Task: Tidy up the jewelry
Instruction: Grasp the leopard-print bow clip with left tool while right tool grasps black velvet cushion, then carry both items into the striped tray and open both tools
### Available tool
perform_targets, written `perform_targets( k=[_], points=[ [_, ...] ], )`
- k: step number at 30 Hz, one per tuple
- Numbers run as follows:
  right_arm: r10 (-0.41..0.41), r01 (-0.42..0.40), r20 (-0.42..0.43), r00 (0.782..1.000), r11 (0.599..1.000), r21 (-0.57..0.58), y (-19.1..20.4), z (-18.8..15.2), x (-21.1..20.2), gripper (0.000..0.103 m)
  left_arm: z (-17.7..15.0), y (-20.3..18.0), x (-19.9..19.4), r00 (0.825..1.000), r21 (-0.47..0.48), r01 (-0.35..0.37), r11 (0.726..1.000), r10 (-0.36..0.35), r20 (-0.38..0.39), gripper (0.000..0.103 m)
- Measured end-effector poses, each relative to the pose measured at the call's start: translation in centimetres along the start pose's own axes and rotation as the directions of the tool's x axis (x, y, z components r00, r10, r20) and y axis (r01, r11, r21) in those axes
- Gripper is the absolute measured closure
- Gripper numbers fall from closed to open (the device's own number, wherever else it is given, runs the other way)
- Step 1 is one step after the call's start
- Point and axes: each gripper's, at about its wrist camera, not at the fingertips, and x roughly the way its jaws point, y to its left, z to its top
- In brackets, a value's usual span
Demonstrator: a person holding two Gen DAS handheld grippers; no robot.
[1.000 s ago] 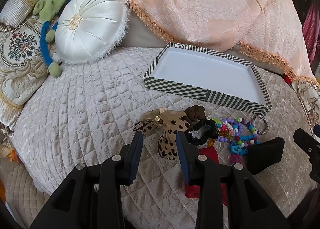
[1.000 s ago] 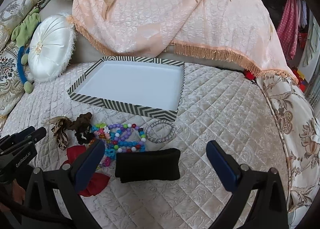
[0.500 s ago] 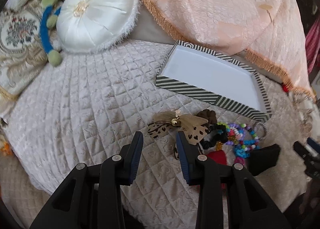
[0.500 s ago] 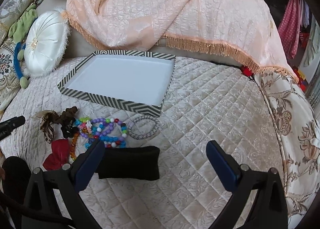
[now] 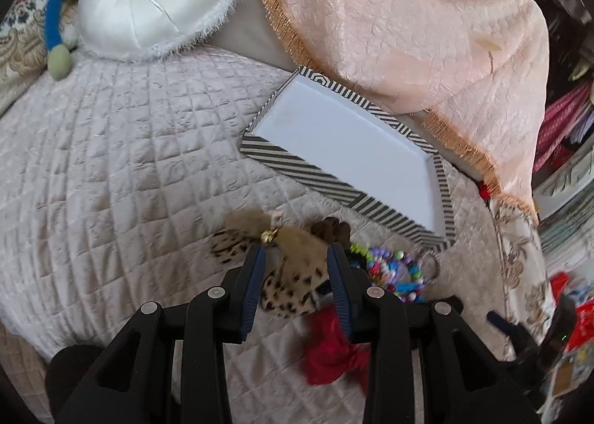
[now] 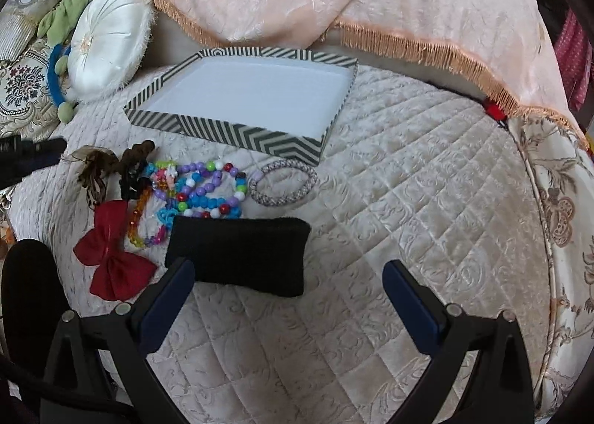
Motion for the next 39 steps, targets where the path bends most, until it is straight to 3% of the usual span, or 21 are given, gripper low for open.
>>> perform_targets(
  k=[7,10,12,14,16,17,18,19,20,31,39],
  points=[
    [0.060,-0.059,-0.015,0.998,0.997,0.043,-1.1,1.0,2.4,0.001,1.6,0.2,3.2,0.998,-0.050,0.014,0.999,-0.017,-0.064,0.075],
    [0.075,-0.074,-0.031,0.997,0.997,0.033,-1.0,1.1,3.7,0.002,1.6,0.4,5.0,0.995,-0.062,-0.017,0.998,0.011,-0.098,0.074],
    [0.104,-0.103,-0.036,0.994,0.994,0.045,-1.1,0.8,4.1,0.011,1.3,0.5,6.1,0.992,-0.056,-0.042,0.998,0.035,-0.124,0.074],
    [0.157,-0.155,-0.032,0.987,0.986,0.063,-1.3,0.6,4.4,0.038,0.8,0.6,7.2,0.983,-0.040,-0.086,0.995,0.079,-0.164,0.074],
    [0.216,-0.213,-0.025,0.976,0.973,0.083,-1.4,0.4,4.7,0.056,0.4,0.8,7.7,0.981,-0.032,-0.099,0.995,0.092,-0.173,0.076],
    [0.217,-0.215,-0.018,0.976,0.973,0.081,-1.3,0.3,4.6,0.065,0.1,1.1,7.6,0.985,-0.043,-0.085,0.995,0.077,-0.156,0.080],
    [0.206,-0.205,-0.008,0.979,0.976,0.068,-1.1,0.3,4.5,0.071,0.0,1.3,7.4,0.987,-0.047,-0.082,0.996,0.074,-0.145,0.093],
    [0.194,-0.194,0.003,0.981,0.980,0.052,-0.9,0.2,4.2,0.083,-0.2,1.6,7.0,0.988,-0.050,-0.086,0.995,0.078,-0.137,0.096],
    [0.193,-0.194,0.010,0.981,0.980,0.050,-0.9,0.3,3.9,0.086,-0.3,1.7,6.7,0.989,-0.055,-0.079,0.995,0.071,-0.129,0.098],
    [0.216,-0.224,0.149,0.965,0.974,0.037,-0.2,2.3,-1.9,0.088,2.1,-0.1,-1.1,1.000,0.021,0.018,1.000,-0.018,0.022,0.101],
    [0.196,-0.207,0.221,0.955,0.978,0.027,-0.1,5.7,-4.5,0.088,4.7,-3.0,-2.5,0.997,0.097,0.015,0.995,-0.023,0.078,0.101]
  ],
)
